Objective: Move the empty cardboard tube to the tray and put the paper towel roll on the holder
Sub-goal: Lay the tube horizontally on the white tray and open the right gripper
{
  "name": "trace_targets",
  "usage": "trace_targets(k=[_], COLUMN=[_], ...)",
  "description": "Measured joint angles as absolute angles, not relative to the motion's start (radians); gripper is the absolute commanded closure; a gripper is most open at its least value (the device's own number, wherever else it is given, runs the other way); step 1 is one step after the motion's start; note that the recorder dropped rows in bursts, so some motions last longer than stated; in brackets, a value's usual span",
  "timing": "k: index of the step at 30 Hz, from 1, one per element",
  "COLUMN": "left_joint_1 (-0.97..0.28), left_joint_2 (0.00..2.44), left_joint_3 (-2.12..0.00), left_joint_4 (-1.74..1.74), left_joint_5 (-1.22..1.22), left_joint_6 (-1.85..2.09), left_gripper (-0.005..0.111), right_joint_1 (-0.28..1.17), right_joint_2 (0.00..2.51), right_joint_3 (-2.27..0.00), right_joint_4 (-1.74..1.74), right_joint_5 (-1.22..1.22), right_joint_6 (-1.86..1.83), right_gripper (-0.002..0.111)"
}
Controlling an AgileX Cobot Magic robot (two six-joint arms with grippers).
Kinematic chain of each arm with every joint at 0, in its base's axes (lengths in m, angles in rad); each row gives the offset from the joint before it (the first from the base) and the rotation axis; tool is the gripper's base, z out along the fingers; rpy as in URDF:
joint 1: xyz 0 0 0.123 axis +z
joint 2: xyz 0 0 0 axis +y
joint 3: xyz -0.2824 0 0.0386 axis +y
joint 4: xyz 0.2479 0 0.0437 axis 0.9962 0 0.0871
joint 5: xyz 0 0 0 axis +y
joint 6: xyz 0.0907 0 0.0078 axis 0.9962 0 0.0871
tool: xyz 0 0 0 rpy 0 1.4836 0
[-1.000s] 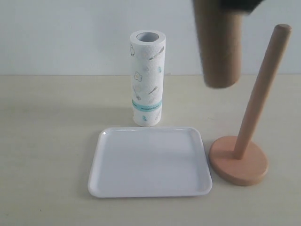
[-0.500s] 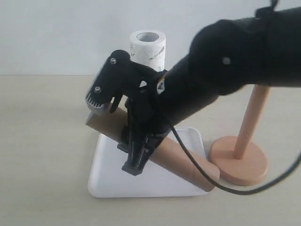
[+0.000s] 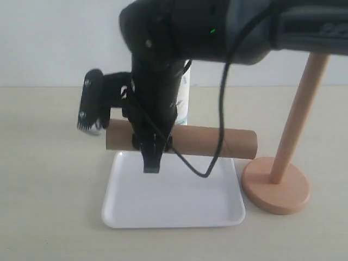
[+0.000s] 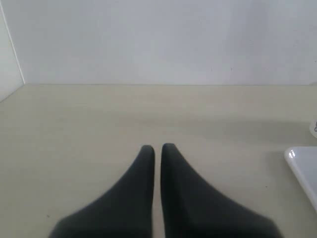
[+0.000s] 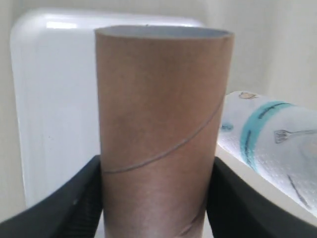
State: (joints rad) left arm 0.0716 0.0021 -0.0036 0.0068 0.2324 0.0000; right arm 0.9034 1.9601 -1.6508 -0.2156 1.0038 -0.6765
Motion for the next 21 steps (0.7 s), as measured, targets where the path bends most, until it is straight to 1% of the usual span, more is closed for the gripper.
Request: trace_targets(k=[5, 11, 13, 14, 16, 18, 19, 21], left_joint_1=[0.072, 0.072, 0.072, 0.072, 0.072, 0.072, 0.072, 0.072], left_joint_2=[0.002, 0.002, 0.002, 0.002, 0.002, 0.002, 0.002, 0.002], left_joint_3=[-0.004, -0.004, -0.004, -0.004, -0.004, -0.004, -0.004, -0.004], left_joint_4=[0.007, 0.007, 0.007, 0.007, 0.007, 0.007, 0.007, 0.007], left_joint_5=[0.232, 0.232, 0.232, 0.232, 0.232, 0.232, 0.232, 0.232], left_joint_6=[0.000, 0.000, 0.000, 0.000, 0.000, 0.000, 0.000, 0.000], left_gripper=[0.103, 0.103, 0.103, 0.103, 0.103, 0.103, 0.103, 0.103], right_joint_1=[0.961, 0.977, 0.977, 0.977, 0.977, 0.977, 0.977, 0.977], right_joint_2=[2.083, 2.135, 2.136, 2.136, 2.136, 2.138, 2.143, 2.147], right_joint_3=[-1.673, -1.674, -1.676, -1.676, -1.680, -1.681, -1.681, -1.681], right_joint_4=[-0.340, -0.358, -0.357, -0.357, -0.357, -0.357, -0.357, -0.357], right_joint_5=[1.042, 0.960, 0.937, 0.933, 0.925, 0.924, 0.923, 0.923], right_joint_6=[-0.648, -0.571, -0.528, -0.513, -0.486, -0.465, -0.456, -0.431], right_gripper=[0.108, 0.107, 0.100, 0.092, 0.074, 0.053, 0.047, 0.046])
